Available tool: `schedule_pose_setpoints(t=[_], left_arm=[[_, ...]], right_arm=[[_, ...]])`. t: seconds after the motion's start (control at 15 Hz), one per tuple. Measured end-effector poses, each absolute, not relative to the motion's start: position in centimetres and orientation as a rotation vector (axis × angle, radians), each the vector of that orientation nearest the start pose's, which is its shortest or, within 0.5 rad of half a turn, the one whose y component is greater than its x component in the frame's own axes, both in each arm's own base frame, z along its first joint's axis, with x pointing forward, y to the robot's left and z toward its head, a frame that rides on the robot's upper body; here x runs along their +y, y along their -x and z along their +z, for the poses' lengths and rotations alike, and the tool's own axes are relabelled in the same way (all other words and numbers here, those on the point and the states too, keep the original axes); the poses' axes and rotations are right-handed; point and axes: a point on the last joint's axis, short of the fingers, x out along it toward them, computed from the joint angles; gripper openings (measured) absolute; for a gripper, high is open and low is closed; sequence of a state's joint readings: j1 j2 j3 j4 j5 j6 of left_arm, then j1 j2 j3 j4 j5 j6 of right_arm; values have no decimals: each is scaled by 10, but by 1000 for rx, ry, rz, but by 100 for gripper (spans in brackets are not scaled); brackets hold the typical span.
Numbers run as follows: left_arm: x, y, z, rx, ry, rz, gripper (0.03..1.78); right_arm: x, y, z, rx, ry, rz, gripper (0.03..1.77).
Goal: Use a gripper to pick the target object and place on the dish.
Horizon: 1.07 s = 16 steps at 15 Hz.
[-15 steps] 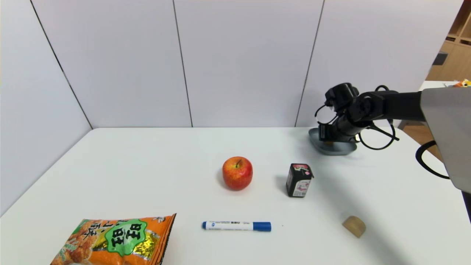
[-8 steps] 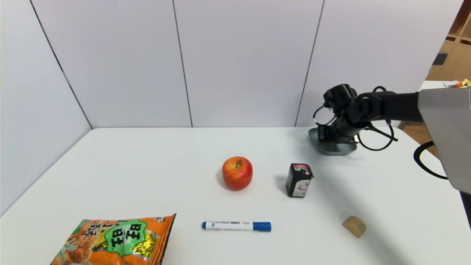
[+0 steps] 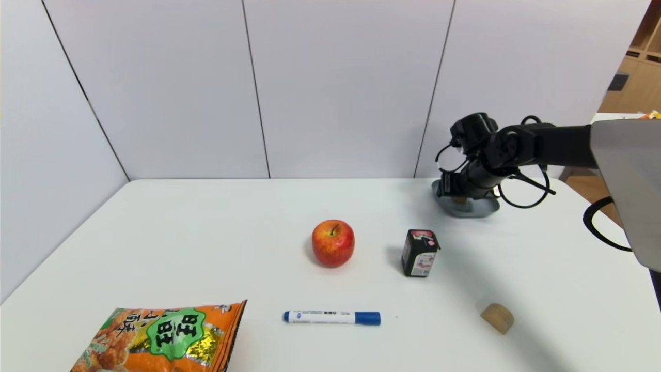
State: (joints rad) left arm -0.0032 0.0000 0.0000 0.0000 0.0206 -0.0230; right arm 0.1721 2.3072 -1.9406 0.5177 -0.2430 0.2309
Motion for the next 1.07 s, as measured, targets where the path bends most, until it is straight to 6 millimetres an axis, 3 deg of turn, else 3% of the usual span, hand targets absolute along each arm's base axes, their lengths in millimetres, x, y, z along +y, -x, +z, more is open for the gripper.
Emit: schedule_pose_setpoints(t=[0.33,0.6,0.8,1.07], left_arm=[[1,23,75,0,23,17,169],[1,23,75,0,23,17,169],[1,23,75,0,23,17,169],[1,23,75,0,23,17,169]], right_arm=[[72,-445,177,765,-31,-185,154],[70,-435,210,658,-5,-191,161],[67,-415,255,532,31,-168,164],[53,-373,326,299,15,-167,167]])
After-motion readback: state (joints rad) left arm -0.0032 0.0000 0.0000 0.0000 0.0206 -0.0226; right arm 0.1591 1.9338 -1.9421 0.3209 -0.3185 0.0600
